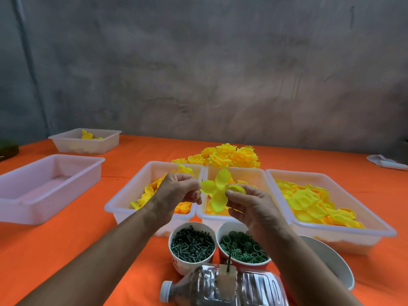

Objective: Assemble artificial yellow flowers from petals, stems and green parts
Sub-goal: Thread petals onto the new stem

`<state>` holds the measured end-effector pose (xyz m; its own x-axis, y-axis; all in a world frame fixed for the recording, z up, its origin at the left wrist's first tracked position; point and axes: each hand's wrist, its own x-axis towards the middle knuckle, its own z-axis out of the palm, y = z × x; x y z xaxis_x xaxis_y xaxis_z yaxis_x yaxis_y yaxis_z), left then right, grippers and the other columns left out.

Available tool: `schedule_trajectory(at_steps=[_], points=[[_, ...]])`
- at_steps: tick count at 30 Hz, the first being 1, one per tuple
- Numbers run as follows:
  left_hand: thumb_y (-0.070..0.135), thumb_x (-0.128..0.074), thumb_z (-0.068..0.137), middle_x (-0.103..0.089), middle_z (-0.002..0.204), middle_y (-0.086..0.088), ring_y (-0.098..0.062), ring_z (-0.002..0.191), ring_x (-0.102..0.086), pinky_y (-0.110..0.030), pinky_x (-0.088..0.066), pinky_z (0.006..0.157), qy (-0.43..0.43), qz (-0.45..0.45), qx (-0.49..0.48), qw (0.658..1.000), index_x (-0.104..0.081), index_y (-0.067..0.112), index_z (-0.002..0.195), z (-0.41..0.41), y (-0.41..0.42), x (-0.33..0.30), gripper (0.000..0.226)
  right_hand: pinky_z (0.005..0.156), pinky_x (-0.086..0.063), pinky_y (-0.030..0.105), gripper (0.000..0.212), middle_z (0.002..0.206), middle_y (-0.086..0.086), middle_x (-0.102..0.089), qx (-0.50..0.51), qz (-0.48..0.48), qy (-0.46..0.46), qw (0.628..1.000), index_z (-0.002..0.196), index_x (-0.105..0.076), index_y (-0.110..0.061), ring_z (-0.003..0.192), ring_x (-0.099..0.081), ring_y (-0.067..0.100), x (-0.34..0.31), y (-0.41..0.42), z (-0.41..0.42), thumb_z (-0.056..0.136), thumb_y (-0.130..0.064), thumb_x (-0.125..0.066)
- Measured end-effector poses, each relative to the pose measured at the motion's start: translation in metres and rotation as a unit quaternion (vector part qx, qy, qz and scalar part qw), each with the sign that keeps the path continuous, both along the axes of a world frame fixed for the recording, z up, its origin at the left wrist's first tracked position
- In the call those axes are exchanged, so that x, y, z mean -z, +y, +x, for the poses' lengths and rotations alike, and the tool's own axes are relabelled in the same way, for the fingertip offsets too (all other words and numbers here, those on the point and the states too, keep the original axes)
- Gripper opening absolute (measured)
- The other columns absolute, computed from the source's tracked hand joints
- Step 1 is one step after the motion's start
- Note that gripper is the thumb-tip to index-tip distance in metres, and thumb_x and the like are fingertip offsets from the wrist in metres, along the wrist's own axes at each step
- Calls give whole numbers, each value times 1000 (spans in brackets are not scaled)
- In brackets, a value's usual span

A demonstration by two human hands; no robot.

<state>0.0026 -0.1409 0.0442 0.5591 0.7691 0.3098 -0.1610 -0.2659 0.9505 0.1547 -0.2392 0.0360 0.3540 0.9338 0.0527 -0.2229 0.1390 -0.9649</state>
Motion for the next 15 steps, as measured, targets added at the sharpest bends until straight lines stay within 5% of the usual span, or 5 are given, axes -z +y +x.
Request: schedule_trajectory(at_steps=[6,12,15], points=[[48,-74,67,-61,66,2,-14,59,-60,-24,-49,56,-1,-40,-3,999,-63,13,78,1,-13,-1,38,53,-46,24,17,66,4,-70,35,-20,97,994,69,-63,-11,54,-65,14,-8,-16,2,78,3,-66],[22,-76,66,-60,58,2,-6,50,-52,-15,-41,48,25,10,25,999,-65,11,73,15,-31,1,17,65,-44,25,8,72,-2,-71,4,33,-3,999,70,-72,-18,66,-66,7,-3,-33,7,64,-13,-73],[-3,-73,72,-62,55,6,-2,49,-51,-12,-40,48,-10,69,7,998,-67,7,72,20,-35,4,12,64,-47,13,20,69,-5,-70,50,112,-103,987,64,-73,-17,66,-62,2,3,-41,9,68,2,-73]])
